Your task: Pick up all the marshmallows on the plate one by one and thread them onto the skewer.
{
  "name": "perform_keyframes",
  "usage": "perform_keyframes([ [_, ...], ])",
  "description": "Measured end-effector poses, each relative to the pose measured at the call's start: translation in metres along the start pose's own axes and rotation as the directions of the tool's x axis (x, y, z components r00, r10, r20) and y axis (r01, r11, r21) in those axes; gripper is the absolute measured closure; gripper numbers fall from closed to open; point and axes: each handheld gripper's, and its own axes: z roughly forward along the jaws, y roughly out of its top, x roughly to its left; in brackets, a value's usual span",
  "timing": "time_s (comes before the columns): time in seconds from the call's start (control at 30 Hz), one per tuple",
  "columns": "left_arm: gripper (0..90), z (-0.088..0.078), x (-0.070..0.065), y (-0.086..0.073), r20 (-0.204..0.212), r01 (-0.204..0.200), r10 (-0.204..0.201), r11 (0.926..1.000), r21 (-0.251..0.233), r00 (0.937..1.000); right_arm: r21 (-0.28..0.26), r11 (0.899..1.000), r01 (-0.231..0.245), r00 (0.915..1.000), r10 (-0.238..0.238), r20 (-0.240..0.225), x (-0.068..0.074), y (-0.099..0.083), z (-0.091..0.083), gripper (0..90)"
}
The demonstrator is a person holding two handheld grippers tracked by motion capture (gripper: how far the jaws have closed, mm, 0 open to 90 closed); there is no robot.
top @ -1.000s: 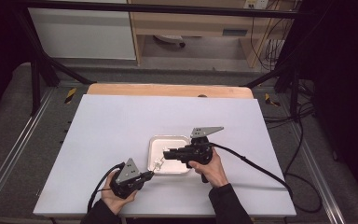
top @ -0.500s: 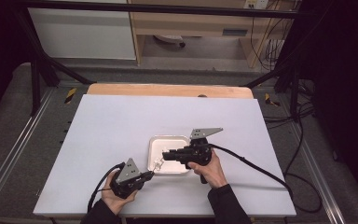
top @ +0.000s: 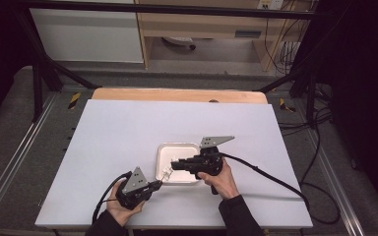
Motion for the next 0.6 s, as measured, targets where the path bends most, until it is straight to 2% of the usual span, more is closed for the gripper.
perform_keyframes([
  [0.37,89.5,0.0010,-0.0004,-0.0005,0.001,0.002,-0.002,1.0000,0.003,1.0000,0.014,1.000,-0.004,0.9998,0.004,0.018,-0.0017,-0.0019,0.0025,84.9],
  [0.6,89.5,0.0012,0.0001,-0.0007,-0.001,0.002,-0.002,1.0000,0.008,1.0000,0.021,1.000,-0.012,0.9998,0.012,0.014,-0.0028,-0.0039,0.0046,85.0],
])
